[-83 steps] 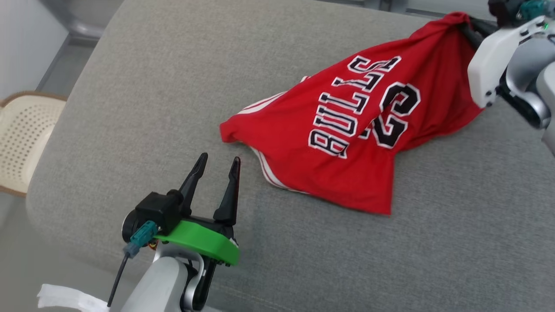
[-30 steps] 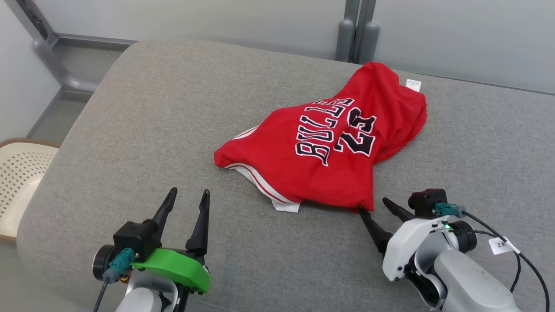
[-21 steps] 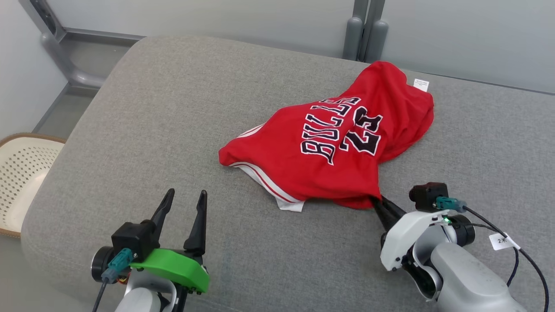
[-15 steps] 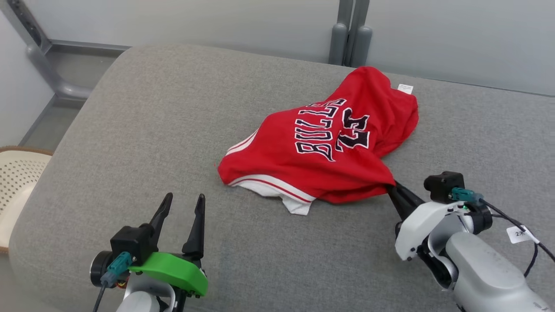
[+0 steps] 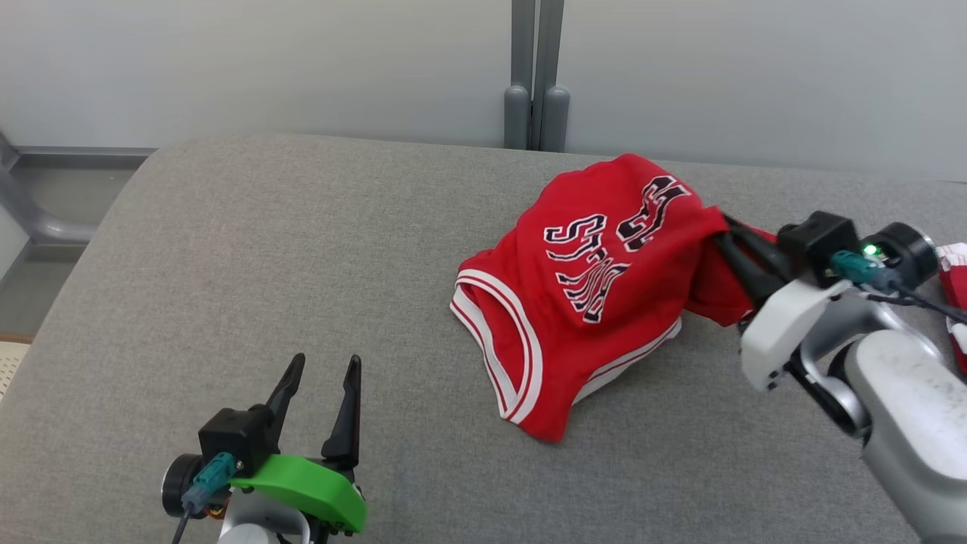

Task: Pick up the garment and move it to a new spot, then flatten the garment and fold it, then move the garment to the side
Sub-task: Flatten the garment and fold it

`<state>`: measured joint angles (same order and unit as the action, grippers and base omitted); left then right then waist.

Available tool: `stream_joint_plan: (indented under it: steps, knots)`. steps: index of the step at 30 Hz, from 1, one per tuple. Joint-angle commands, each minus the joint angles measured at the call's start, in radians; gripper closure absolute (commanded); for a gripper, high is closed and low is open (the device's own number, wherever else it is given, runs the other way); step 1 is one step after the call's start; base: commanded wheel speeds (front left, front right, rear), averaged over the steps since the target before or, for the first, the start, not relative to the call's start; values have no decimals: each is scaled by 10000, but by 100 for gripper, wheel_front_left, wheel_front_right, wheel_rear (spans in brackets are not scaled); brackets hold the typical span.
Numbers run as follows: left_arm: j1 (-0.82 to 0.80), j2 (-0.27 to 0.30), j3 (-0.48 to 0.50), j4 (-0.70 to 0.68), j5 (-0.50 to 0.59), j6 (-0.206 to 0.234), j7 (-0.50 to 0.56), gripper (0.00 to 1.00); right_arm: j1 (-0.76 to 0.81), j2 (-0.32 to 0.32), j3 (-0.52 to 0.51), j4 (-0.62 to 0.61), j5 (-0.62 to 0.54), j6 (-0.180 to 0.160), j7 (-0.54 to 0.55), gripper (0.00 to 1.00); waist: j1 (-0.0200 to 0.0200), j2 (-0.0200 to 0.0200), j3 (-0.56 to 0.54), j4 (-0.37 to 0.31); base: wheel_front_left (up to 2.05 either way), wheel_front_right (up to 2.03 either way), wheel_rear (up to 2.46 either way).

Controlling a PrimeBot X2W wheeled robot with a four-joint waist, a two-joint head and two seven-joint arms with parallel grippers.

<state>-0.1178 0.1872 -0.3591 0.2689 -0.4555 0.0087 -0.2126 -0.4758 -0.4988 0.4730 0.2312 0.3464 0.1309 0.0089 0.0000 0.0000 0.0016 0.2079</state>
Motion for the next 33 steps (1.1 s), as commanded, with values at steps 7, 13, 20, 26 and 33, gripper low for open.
stream_joint_plan:
  steps: [7,13,20,26,33]
  knots:
    - [-197,-17,-125,175,-161,-121,55,0,348,1485,1605,653,255,-4,517,100,0,0,237,473,0,0,0]
    - [-336,6,-146,318,-188,-150,25,0,495,2373,2346,2705,733,-4,132,49,0,0,390,684,0,0,0]
    - [-211,131,-88,353,-193,-37,-8,0,188,2399,2379,3349,839,-4,-669,0,0,0,318,279,0,0,0]
    - [-34,191,-137,301,-218,18,27,0,635,1892,1866,2203,1062,-5,-1207,0,0,0,94,-236,0,0,0]
    - [1,242,-196,171,-236,57,85,0,1658,1429,375,774,1266,-5,-1236,0,0,0,70,-411,0,0,0]
